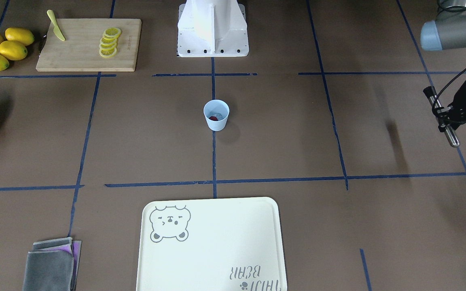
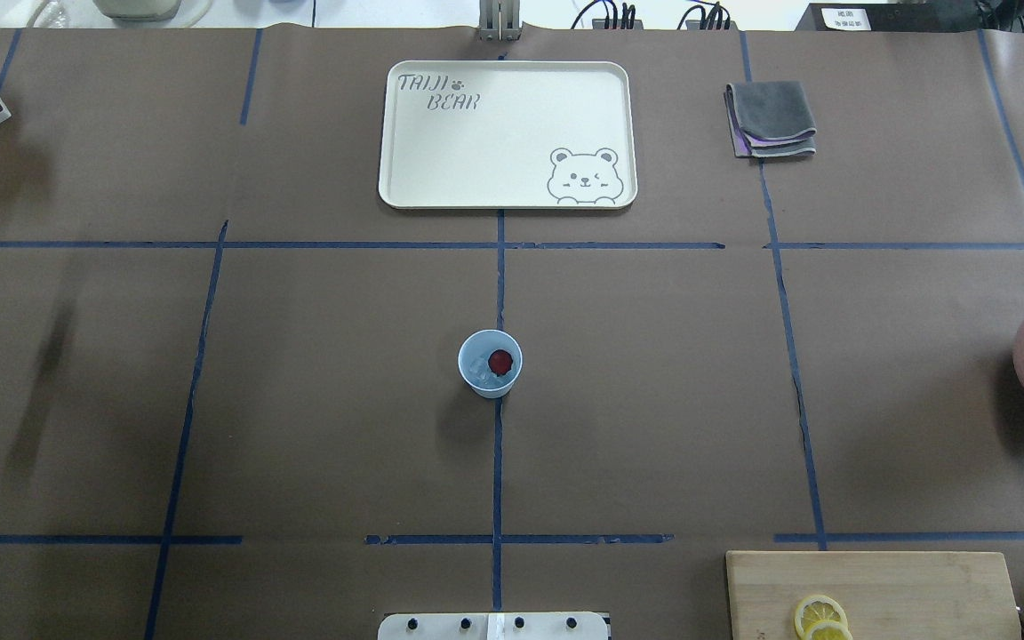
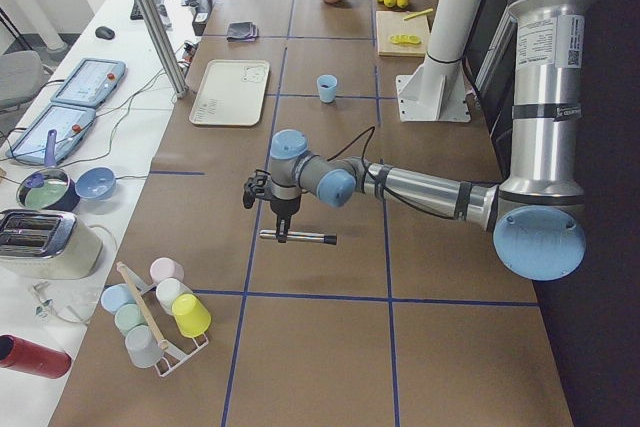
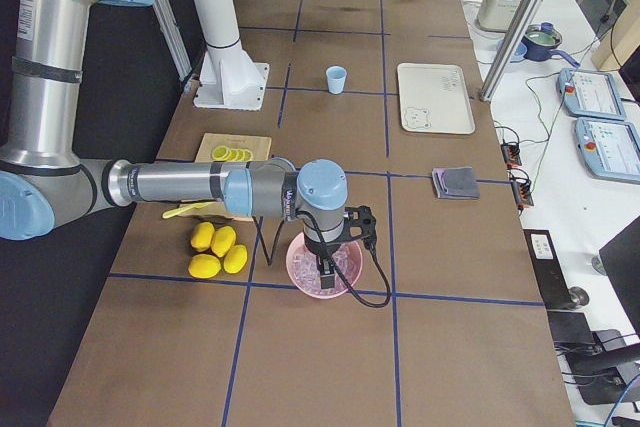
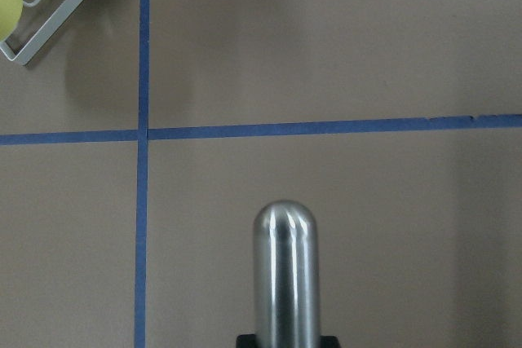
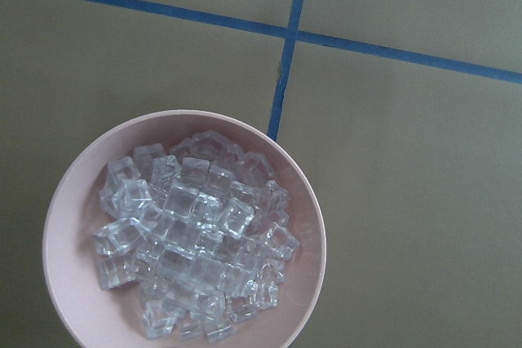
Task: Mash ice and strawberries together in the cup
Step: 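Lower the muddler onto the table and open the left gripper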
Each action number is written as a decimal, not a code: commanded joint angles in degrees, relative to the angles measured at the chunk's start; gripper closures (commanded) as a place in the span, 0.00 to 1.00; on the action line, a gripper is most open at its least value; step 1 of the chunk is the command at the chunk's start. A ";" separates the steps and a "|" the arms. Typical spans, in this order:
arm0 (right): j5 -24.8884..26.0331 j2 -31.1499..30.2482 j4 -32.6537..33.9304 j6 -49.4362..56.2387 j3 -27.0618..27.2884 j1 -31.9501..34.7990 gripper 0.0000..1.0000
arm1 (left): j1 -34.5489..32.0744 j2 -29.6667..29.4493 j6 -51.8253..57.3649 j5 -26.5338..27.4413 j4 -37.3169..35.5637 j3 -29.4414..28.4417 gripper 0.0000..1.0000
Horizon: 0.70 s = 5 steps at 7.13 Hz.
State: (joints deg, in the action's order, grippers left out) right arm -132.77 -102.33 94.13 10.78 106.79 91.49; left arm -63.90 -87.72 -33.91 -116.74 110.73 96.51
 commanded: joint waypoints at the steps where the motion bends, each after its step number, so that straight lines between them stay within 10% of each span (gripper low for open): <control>1: -0.03 0.03 0.00 -0.05 0.00 0.00 0.00 | 0.09 -0.17 -0.02 -0.41 4.76 -5.35 0.94; 5: -0.03 0.03 -0.09 -0.05 0.00 0.00 0.00 | 1.93 -0.61 0.42 -3.23 5.03 -8.53 0.90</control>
State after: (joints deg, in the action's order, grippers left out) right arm -132.78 -102.32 94.07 10.70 106.79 91.49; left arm -62.87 -88.24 -33.53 -119.81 115.69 88.49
